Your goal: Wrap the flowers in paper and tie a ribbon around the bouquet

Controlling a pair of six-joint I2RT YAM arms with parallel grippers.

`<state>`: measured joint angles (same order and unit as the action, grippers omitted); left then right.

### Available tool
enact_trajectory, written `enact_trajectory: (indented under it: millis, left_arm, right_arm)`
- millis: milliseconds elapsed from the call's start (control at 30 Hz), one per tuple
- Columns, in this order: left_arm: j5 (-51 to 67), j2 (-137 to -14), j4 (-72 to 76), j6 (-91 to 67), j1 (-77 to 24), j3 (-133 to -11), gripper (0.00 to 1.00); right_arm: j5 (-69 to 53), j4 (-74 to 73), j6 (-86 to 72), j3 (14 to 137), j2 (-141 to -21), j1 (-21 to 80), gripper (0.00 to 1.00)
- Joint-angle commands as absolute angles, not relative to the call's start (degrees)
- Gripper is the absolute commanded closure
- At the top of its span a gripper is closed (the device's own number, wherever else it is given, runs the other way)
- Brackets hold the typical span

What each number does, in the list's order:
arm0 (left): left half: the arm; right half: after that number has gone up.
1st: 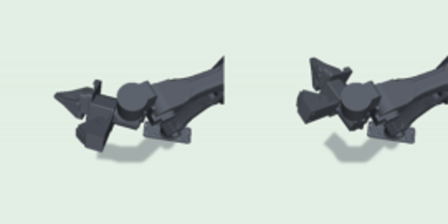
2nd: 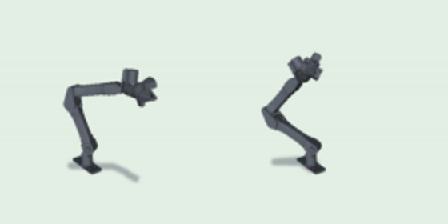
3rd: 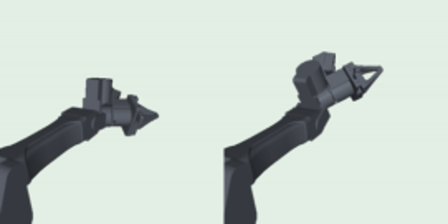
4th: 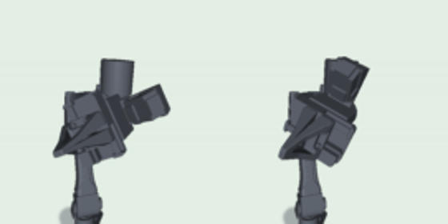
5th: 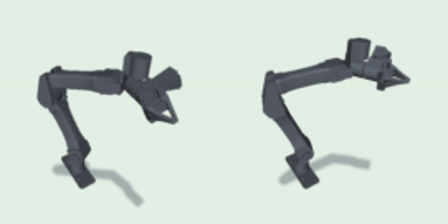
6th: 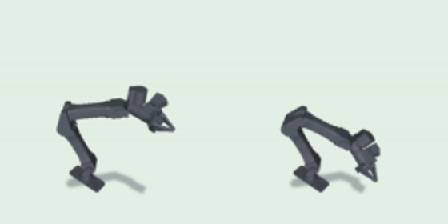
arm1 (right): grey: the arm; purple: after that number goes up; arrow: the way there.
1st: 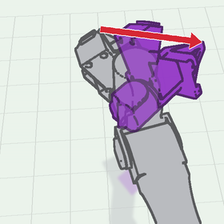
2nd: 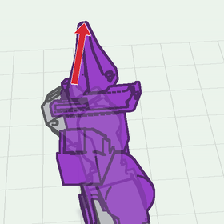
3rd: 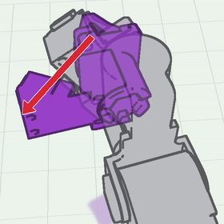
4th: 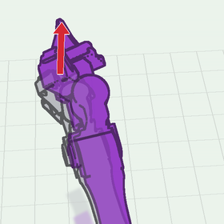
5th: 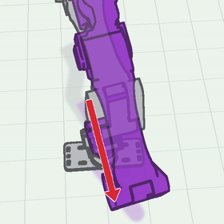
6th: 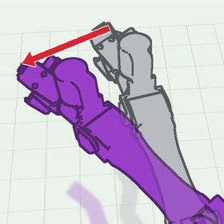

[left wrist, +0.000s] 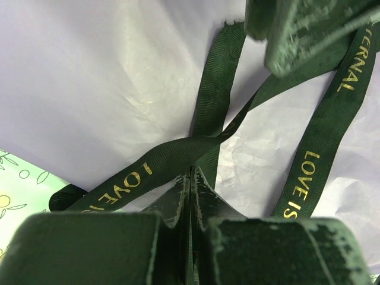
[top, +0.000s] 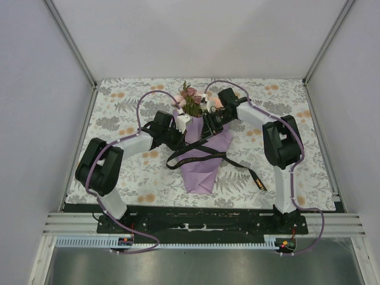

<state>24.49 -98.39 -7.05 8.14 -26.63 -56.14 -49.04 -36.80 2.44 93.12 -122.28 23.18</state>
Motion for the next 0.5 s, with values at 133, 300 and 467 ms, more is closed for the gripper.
enact_trajectory:
  millis: [133, 300, 467]
  left_arm:
    - [25.93, -98.44, -3.60, 7.47, -26.72, -56.08, 0.98]
    - [25.93, -98.88, -3.52, 8.08, -26.72, -56.25, 0.98]
    - [26.10, -99.23, -3.43, 8.26, -26.72, -56.51, 0.98]
  right_arm:
    - [-36.22, -38.93, 4.75, 96.24, -121.11, 21.88, 0.57]
    - [-34.98, -39.29, 4.48, 97.73, -123.31, 21.88, 0.50]
    - [-38.75, -39.64, 3.08, 99.84, -126.38, 21.80, 0.50]
